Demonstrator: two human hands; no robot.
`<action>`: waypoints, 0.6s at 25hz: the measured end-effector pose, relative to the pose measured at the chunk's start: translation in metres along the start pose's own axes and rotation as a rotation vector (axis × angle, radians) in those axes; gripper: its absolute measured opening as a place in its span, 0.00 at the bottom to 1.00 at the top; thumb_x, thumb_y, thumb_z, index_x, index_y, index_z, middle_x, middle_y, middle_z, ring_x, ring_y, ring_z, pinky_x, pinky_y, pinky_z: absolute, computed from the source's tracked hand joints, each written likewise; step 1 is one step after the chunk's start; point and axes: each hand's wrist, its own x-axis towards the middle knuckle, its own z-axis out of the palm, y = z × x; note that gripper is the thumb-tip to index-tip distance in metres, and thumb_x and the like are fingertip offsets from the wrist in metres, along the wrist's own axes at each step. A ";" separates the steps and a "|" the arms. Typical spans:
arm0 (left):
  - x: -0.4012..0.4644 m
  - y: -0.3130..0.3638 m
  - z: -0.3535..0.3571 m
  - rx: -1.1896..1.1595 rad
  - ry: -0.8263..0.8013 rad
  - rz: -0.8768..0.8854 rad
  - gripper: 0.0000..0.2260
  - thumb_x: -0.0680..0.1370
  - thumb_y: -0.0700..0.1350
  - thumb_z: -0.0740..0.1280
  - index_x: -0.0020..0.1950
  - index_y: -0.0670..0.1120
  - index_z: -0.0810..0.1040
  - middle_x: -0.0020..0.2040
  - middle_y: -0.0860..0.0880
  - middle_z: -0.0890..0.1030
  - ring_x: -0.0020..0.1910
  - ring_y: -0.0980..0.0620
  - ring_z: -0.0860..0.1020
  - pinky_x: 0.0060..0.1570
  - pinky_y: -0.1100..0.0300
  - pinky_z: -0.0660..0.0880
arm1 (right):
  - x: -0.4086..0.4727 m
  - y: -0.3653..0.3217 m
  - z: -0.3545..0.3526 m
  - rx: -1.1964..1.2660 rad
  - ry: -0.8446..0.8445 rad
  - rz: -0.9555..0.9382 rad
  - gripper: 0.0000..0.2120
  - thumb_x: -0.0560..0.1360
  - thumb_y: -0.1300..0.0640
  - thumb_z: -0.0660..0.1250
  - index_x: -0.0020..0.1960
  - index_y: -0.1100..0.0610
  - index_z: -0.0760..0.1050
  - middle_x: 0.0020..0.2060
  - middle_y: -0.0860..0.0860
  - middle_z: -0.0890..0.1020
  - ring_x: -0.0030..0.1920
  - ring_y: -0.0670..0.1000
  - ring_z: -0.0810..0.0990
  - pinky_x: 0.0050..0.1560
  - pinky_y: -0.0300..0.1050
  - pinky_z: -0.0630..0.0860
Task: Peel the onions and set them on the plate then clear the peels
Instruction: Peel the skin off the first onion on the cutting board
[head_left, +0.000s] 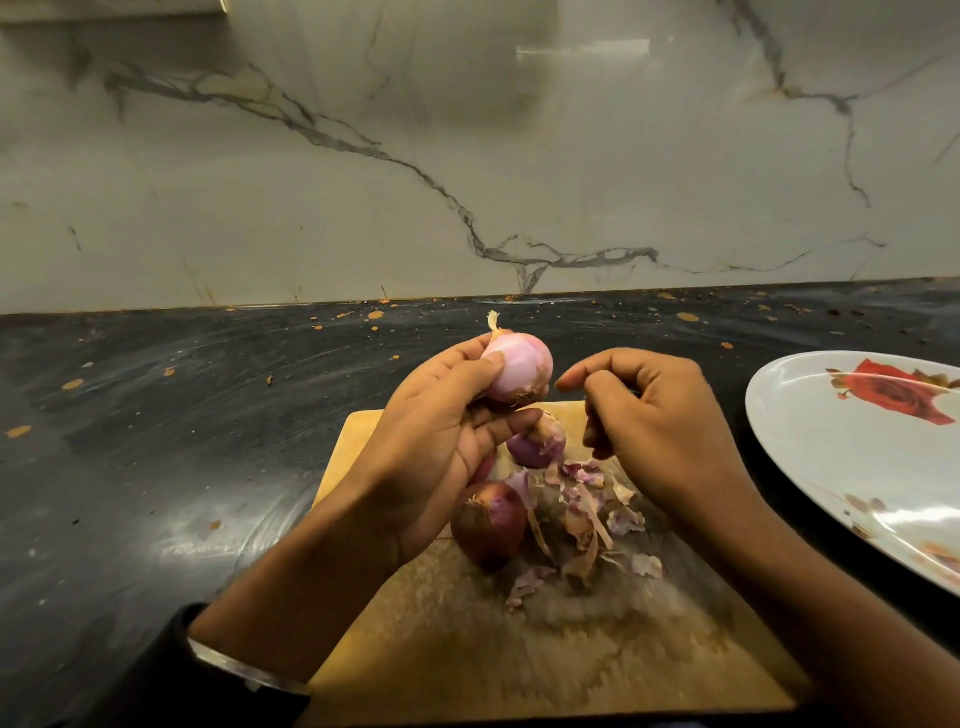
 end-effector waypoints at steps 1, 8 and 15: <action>0.001 0.000 0.000 -0.010 0.010 -0.001 0.11 0.83 0.39 0.57 0.61 0.42 0.77 0.59 0.37 0.81 0.61 0.39 0.80 0.56 0.53 0.80 | -0.001 -0.002 0.001 -0.035 -0.042 -0.001 0.13 0.77 0.57 0.63 0.39 0.53 0.84 0.27 0.45 0.81 0.29 0.47 0.78 0.35 0.50 0.78; 0.001 0.001 0.000 -0.003 -0.023 0.031 0.13 0.82 0.37 0.59 0.64 0.43 0.76 0.58 0.43 0.83 0.54 0.49 0.83 0.60 0.51 0.78 | -0.002 -0.004 0.000 0.112 -0.003 -0.105 0.08 0.73 0.49 0.73 0.51 0.51 0.83 0.41 0.44 0.86 0.44 0.43 0.85 0.43 0.37 0.81; -0.002 -0.001 -0.002 0.023 -0.101 0.043 0.23 0.73 0.41 0.67 0.68 0.41 0.74 0.60 0.40 0.82 0.60 0.46 0.81 0.58 0.54 0.79 | -0.004 -0.004 -0.001 0.231 -0.033 -0.131 0.08 0.73 0.59 0.75 0.52 0.55 0.85 0.43 0.47 0.88 0.44 0.46 0.87 0.45 0.42 0.84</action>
